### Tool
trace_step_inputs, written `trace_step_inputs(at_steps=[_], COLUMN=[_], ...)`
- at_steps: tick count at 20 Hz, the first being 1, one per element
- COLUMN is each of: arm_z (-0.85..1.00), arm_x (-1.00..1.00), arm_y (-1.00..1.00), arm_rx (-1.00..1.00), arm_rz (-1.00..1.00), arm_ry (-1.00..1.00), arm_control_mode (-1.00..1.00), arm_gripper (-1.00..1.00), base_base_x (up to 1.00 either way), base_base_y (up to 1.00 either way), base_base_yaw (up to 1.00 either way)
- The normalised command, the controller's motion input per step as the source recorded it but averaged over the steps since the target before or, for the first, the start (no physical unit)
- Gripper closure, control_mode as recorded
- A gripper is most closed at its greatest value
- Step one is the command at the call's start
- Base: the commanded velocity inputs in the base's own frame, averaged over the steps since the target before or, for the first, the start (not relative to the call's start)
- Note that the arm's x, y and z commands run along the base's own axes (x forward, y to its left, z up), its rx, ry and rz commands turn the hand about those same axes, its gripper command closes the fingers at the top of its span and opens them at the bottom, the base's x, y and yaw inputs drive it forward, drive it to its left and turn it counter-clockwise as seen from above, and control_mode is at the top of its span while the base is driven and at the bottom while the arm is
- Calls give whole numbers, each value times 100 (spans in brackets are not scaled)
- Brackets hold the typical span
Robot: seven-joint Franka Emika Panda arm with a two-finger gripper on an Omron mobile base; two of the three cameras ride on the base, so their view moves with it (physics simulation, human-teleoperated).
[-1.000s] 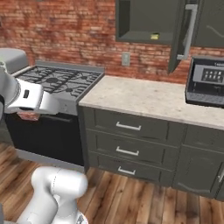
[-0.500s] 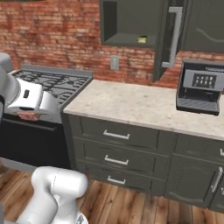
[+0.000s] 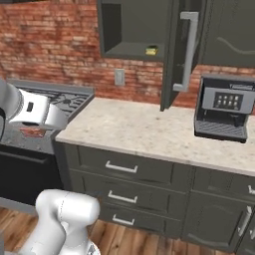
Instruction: Pick up the sponge and bar soap from the sink, and place them back in the cabinet, and close the cabinet door.
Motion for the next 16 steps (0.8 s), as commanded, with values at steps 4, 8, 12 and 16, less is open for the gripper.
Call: trace_step_inputs(at_steps=[4, 8, 12, 16], arm_z=[0, 0, 0, 0], arm_x=[0, 0, 0, 0], arm_y=[0, 0, 0, 0], arm_rx=[0, 0, 0, 0], arm_rz=[0, 0, 0, 0], arm_ry=[0, 0, 0, 0], arm_control_mode=[100, 100, 100, 100], arm_gripper=[100, 100, 100, 100], base_base_x=[53, 48, 32, 26], base_base_y=[-24, -20, 0, 1], base_base_yaw=[-8, -11, -14, -20])
